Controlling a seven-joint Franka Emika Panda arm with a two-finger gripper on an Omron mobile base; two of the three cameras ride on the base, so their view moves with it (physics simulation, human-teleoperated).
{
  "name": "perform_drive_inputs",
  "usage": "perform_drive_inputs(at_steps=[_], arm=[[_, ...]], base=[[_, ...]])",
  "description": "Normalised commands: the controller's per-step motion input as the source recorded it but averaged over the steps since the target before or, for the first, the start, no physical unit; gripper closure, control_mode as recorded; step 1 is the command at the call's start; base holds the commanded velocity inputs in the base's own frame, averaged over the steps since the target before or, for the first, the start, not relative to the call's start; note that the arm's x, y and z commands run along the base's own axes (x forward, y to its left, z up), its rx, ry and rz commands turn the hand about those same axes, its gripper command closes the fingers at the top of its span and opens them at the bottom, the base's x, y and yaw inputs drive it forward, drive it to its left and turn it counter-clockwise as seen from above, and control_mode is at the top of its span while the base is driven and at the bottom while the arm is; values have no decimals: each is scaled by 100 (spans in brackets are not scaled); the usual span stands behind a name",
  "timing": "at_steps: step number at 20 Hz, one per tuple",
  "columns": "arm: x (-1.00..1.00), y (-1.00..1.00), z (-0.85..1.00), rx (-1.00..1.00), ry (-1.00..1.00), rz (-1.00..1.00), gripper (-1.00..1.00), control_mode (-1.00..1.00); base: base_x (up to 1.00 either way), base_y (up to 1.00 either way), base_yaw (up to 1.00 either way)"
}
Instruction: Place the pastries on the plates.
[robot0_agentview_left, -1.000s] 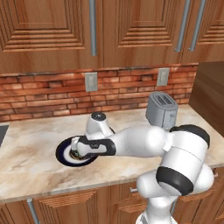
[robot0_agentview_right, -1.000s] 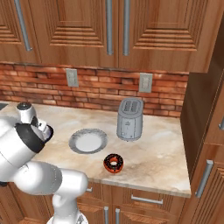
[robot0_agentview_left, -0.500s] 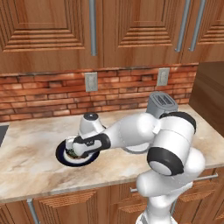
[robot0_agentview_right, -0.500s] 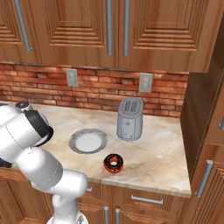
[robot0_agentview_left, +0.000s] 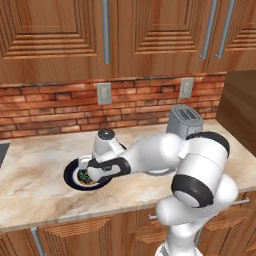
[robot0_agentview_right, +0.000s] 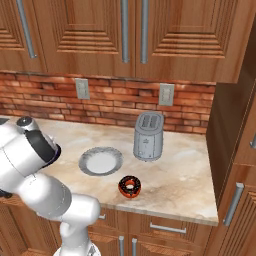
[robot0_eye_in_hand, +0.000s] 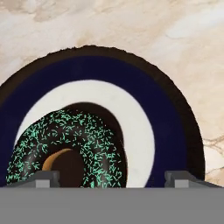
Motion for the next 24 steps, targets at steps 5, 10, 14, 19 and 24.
perform_drive_inputs(at_steps=[5, 10, 14, 19, 24], arm=[[0, -13, 52, 0, -9, 0, -100, -100], [-2, -56, 73, -2, -5, 0, -100, -100], [-9, -97, 59, -6, -2, 0, -100, -100], [-20, -95, 64, -18, 6, 0, -100, -100], [-68, -100, 12, -16, 19, -5, -100, -100]], base=[[0, 0, 0], [0, 0, 0], [0, 0, 0], [0, 0, 0], [0, 0, 0]])
